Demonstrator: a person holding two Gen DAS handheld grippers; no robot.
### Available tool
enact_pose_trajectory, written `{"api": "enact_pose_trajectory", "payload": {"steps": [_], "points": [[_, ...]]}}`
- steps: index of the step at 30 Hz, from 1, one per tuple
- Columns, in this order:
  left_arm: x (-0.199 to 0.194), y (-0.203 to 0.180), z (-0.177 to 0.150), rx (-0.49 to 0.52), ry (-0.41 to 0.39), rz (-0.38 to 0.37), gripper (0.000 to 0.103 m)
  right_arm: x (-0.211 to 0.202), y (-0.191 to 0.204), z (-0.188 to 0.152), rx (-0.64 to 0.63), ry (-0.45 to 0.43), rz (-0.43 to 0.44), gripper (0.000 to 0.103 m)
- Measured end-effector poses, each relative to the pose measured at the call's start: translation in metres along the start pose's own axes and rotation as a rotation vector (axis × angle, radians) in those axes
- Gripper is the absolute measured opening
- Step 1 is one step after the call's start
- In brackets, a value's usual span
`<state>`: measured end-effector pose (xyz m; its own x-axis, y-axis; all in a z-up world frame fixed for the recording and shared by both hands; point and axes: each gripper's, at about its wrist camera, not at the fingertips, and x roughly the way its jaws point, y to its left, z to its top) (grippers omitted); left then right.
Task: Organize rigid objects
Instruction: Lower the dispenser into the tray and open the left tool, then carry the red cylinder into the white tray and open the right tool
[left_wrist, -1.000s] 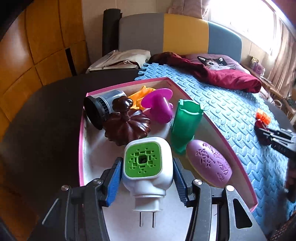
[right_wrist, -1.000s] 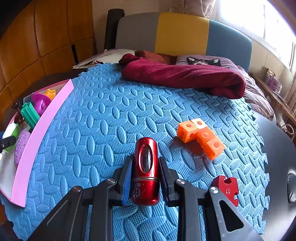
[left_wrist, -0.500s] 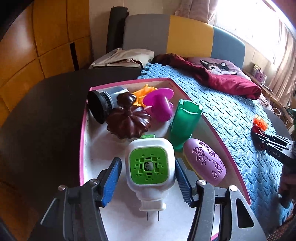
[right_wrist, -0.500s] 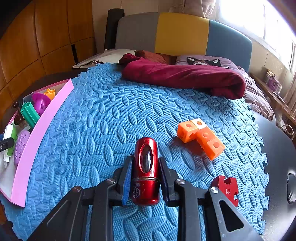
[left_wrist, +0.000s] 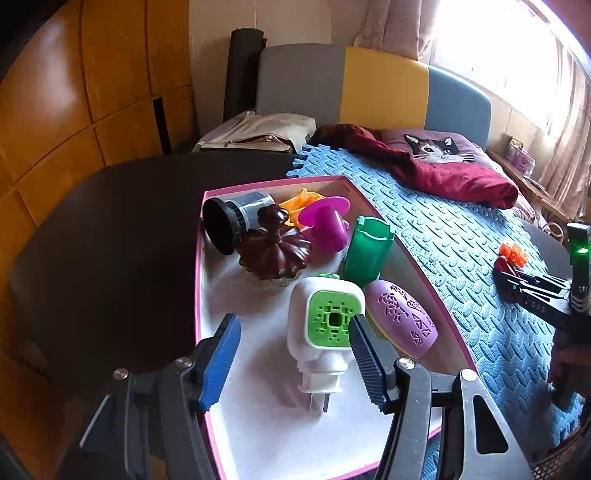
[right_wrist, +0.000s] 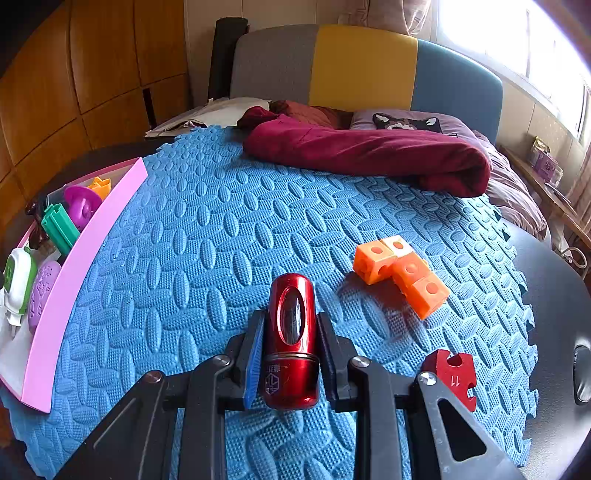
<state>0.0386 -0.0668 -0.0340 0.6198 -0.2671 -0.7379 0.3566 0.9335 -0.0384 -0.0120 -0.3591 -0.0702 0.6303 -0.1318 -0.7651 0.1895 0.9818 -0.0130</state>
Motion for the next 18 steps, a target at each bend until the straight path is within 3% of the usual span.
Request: {"api": "enact_pose_trajectory", "payload": {"steps": [18], "points": [[-0.013,0.03,-0.007,-0.072,-0.013,0.028,0.062,-0.001,0.001,0.0,-0.002,0.0,-0.003,0.025]]}}
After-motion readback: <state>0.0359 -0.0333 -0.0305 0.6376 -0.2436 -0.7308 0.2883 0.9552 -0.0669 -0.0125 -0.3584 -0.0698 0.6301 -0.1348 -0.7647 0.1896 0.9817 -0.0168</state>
